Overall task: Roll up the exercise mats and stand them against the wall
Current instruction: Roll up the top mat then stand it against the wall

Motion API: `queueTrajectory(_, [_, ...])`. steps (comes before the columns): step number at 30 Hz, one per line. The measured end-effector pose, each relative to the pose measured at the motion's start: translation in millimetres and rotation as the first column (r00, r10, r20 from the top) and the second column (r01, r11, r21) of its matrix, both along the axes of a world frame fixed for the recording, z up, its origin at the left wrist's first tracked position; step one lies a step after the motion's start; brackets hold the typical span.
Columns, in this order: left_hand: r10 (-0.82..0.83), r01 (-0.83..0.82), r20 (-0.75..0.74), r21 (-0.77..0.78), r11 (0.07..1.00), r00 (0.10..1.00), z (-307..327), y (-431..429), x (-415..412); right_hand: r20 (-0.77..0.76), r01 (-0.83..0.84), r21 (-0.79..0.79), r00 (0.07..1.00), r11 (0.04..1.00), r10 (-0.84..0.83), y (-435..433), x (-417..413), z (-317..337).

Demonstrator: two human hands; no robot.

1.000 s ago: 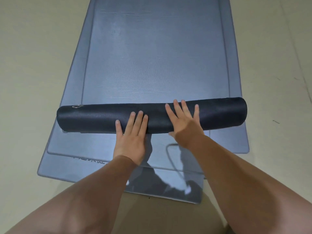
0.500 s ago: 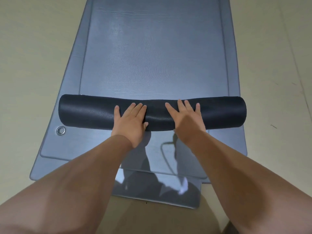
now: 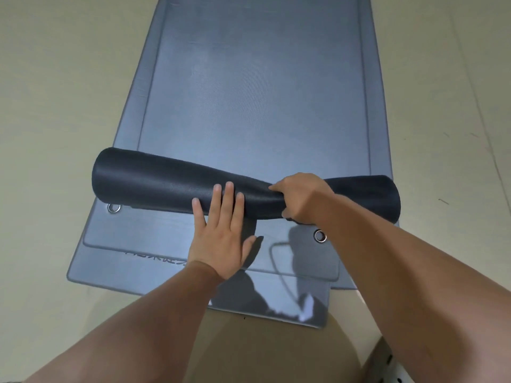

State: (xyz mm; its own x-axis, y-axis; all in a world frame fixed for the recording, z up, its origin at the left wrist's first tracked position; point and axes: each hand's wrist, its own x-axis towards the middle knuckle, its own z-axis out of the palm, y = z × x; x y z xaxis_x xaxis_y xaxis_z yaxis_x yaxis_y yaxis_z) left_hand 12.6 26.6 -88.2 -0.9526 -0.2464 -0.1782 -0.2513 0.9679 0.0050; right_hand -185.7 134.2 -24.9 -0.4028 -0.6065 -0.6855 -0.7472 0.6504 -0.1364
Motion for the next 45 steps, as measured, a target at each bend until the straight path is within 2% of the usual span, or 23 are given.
queueTrajectory(4, [-0.014, 0.013, 0.031, 0.044, 0.999, 0.999, 5.8, -0.2, -3.2, 0.153, -0.062, 0.101, 0.987, 0.993, 0.046, -7.4, -9.2, 22.0])
queueTrajectory(7, [0.033, -0.038, 0.081, 0.06, 0.997, 0.996, 4.4, -2.6, -21.8, 0.168, -0.071, 0.137, 0.985, 0.988, 0.048, -16.0, -19.4, 22.6])
queueTrajectory(11, [0.072, -0.08, 0.109, 0.073, 0.994, 0.991, 7.5, -13.7, -50.6, 0.18, 0.123, 0.088, 0.974, 0.989, -0.137, -7.4, -29.4, 13.9])
queueTrajectory(13, [0.068, -0.078, 0.115, 0.091, 0.993, 0.991, 11.9, -21.2, -64.9, 0.092, 0.186, -0.014, 0.979, 0.982, -0.184, 5.2, -21.9, 8.4])
queueTrajectory(15, [0.07, -0.084, 0.119, 0.116, 0.99, 0.99, 16.5, -29.2, -80.2, -0.109, 0.196, -0.169, 0.97, 0.966, -0.216, 18.3, -0.4, -1.0])
queueTrajectory(18, [0.079, -0.105, 0.165, 0.154, 0.983, 0.983, 20.0, -41.9, -105.1, -0.36, 0.14, -0.336, 0.895, 0.931, -0.264, 33.4, 42.3, -21.0])
queueTrajectory(20, [0.076, -0.108, 0.196, 0.159, 0.981, 0.978, 21.7, -51.2, -122.3, -0.41, 0.096, -0.315, 0.883, 0.944, -0.227, 38.6, 60.4, -40.0])
queueTrajectory(24, [0.081, -0.115, 0.222, 0.146, 0.983, 0.972, 25.4, -63.7, -148.5, -0.41, 0.14, -0.265, 0.879, 0.954, -0.243, 29.5, 52.5, -64.5])
queueTrajectory(26, [0.109, -0.134, 0.169, 0.14, 0.981, 0.98, 27.8, -63.7, -155.4, -0.411, 0.148, -0.223, 0.882, 0.964, -0.23, 19.6, 38.3, -69.3])
queueTrajectory(30, [0.126, -0.107, -0.125, 0.147, 0.983, 0.984, 20.4, -56.8, -135.7, -0.411, 0.166, -0.282, 0.869, 0.945, -0.275, 4.6, 1.7, -77.8])
queueTrajectory(31, [0.109, -0.089, -0.16, 0.128, 0.988, 0.981, 15.7, -54.4, -126.0, -0.387, 0.182, -0.29, 0.876, 0.94, -0.289, 1.0, -6.3, -79.6])
queueTrajectory(32, [0.09, -0.077, -0.146, 0.097, 0.992, 0.985, 11.3, -52.6, -117.3, -0.363, 0.195, -0.288, 0.884, 0.938, -0.295, -3.2, -13.5, -80.0])
queueTrajectory(34, [0.075, -0.076, 0.013, 0.042, 0.996, 0.997, 4.1, -54.7, -112.7, -0.343, 0.196, -0.244, 0.899, 0.95, -0.274, -12.2, -26.7, -77.7])
queueTrajectory(36, [0.075, -0.084, 0.159, 0.05, 0.995, 0.984, 2.9, -64.6, -127.4, -0.338, 0.18, -0.196, 0.91, 0.964, -0.239, -20.7, -41.4, -72.1])
queueTrajectory(39, [0.055, -0.073, 0.216, 0.077, 0.994, 0.975, 4.4, -81.1, -155.8, -0.325, 0.154, -0.233, 0.918, 0.96, -0.226, -28.8, -60.6, -58.5])
queueTrajectory(42, [0.036, -0.061, 0.281, 0.08, 0.995, 0.959, 8.1, -94.3, -173.6, -0.449, 0.015, -0.279, 0.882, 0.96, -0.145, -28.9, -62.8, -54.0])
queueTrajectory(45, [0.011, -0.029, 0.341, 0.049, 0.998, 0.94, 11.2, -98.6, -182.4, -0.472, -0.03, -0.183, 0.88, 0.983, -0.061, -32.1, -60.8, -58.3])
